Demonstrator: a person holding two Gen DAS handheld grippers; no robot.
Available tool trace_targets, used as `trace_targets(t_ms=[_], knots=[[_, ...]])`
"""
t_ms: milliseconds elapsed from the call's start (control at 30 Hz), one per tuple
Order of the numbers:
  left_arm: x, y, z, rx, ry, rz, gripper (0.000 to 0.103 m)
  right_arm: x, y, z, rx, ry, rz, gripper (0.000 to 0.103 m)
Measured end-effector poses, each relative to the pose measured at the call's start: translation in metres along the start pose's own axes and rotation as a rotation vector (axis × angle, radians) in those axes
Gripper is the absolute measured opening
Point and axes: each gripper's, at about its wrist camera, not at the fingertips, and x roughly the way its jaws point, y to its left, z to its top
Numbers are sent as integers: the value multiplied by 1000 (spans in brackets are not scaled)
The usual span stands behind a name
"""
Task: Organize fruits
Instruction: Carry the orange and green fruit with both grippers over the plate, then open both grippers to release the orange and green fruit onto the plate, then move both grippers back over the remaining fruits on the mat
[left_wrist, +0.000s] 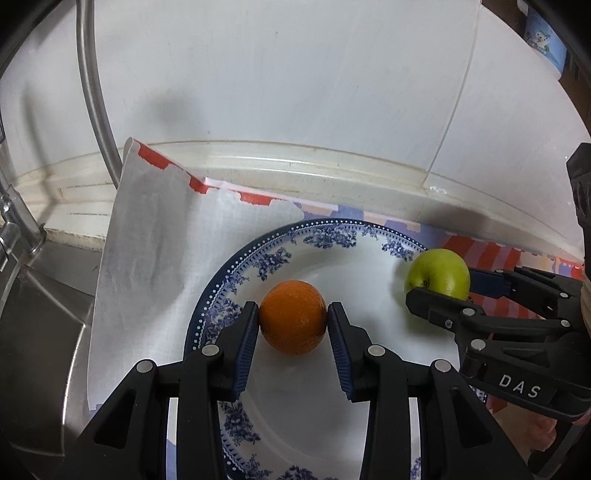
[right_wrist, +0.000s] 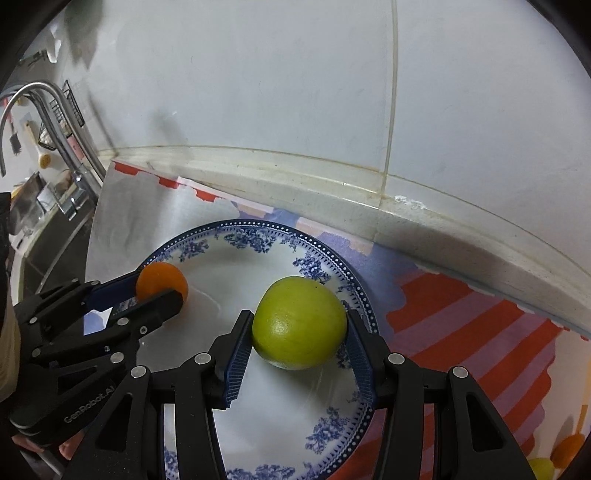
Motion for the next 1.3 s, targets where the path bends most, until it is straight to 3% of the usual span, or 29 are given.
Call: trace_targets(t_ms=[500, 600, 700, 833, 967, 1100, 1300], knots=[[-9, -3, 2, 1, -13, 21, 42, 1, 0, -3, -4, -2, 7, 51], [-24, -3, 2, 1, -41, 50, 52, -4, 1, -4, -10, -16, 9, 52], [-41, -5, -1, 2, -71, 83, 56, -15, 2, -7, -14, -39, -1, 56], [-71, -10, -9, -4, -130, 120, 71, -39, 5, -15, -11, -90, -9, 56], [-99, -15, -18, -26, -178, 135, 78, -70, 9, -27, -16, -150, -34, 56], [-131, -22, -29, -38, -234, 165, 87, -102, 10, -37, -18, -224, -77, 64], [-174, -49, -48, 7, -302, 172, 96, -153, 6, -63, -34, -309, -136, 70]])
